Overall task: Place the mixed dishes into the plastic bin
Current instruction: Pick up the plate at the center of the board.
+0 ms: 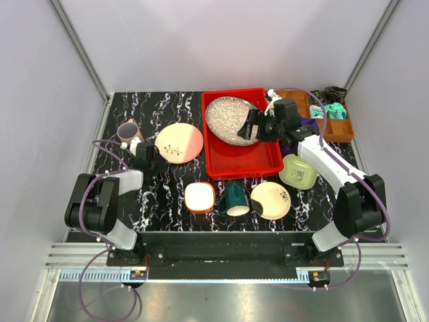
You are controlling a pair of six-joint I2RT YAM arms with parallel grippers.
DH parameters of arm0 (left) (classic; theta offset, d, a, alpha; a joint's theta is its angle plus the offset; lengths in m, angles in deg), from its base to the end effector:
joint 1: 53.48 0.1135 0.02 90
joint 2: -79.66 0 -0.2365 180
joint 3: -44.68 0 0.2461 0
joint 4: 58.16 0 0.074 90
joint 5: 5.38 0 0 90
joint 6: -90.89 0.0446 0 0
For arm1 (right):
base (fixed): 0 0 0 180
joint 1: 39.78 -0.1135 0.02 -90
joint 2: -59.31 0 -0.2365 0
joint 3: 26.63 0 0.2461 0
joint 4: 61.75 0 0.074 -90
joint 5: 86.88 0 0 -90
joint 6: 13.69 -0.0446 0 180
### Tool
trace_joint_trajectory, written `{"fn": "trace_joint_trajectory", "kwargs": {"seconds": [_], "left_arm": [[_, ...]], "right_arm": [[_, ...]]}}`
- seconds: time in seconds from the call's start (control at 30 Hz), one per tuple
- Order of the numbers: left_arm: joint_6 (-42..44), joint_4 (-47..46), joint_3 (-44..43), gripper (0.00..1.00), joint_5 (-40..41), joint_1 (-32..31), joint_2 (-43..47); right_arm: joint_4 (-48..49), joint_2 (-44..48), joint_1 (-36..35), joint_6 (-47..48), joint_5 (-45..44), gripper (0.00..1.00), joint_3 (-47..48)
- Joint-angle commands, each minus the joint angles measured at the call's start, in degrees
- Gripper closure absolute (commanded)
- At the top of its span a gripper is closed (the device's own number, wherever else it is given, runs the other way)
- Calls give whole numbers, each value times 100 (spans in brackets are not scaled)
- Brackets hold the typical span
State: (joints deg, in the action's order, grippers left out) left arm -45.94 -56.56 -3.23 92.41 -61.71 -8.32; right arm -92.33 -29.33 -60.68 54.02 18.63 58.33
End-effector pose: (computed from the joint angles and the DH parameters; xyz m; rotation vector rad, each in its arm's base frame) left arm 0.2862 -0.0353 0.1129 -0.8310 2.1593 -0.3400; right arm 0.3289 0.1384 0.2683 -0.1335 2.2314 0.7163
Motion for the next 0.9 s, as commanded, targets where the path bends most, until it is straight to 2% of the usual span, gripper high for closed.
{"fn": "trace_joint_trajectory", "kwargs": {"seconds": [0.0, 0.43, 0.87], "left_arm": [[7, -269, -302, 57, 152, 49, -175], [-134, -744, 14, 57, -85, 58, 89], [-107, -542, -671, 60, -59, 58, -597]], "right_arm": [[3, 198, -28, 110, -109, 7, 140], [12, 145, -28, 128, -109, 7, 105], [12, 207, -28, 172, -144, 7, 61]]}}
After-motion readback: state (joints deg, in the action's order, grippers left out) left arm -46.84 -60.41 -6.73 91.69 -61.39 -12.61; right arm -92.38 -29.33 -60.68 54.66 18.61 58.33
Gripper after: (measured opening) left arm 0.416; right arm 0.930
